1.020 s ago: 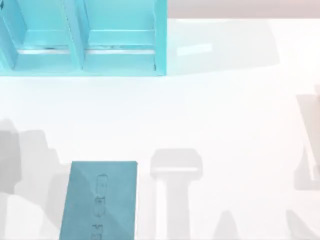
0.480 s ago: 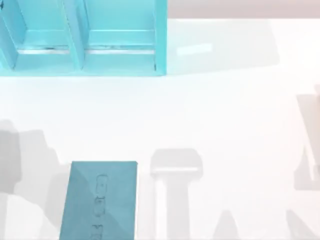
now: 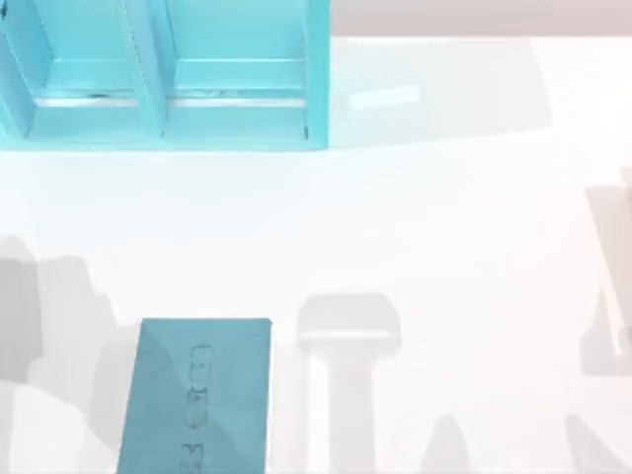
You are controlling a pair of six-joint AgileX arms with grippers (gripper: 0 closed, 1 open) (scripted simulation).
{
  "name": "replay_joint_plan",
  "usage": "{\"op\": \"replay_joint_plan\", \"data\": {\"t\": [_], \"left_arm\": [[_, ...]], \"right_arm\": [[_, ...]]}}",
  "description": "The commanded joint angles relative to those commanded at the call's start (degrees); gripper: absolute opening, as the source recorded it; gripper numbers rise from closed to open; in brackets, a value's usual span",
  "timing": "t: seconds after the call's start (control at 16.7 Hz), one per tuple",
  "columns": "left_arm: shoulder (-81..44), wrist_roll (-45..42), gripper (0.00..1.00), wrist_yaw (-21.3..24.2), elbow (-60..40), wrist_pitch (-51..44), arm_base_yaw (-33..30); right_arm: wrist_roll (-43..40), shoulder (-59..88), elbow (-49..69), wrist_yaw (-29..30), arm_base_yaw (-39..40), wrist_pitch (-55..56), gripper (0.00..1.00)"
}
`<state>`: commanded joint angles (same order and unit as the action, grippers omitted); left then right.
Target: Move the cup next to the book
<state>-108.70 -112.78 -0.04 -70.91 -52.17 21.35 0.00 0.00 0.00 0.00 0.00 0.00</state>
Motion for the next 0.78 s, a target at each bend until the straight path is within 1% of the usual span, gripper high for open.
{"op": "replay_joint_plan", "data": {"t": [0.24, 0.54, 0.78], "left_arm": [[0.4, -0.2, 0.00, 0.0, -1.0, -0.8, -0.1], [2.4, -0.2, 0.00, 0.0, -5.7, -9.1, -0.2], [3.5, 0.0, 0.00, 0.0, -7.4, -10.8, -0.2]], "right_arm": [[0.0, 0.0, 0.0, 0.0, 0.0, 0.0, 1.00], [0.0, 0.0, 0.0, 0.0, 0.0, 0.0, 1.00], [0.0, 0.0, 0.0, 0.0, 0.0, 0.0, 1.00]]}}
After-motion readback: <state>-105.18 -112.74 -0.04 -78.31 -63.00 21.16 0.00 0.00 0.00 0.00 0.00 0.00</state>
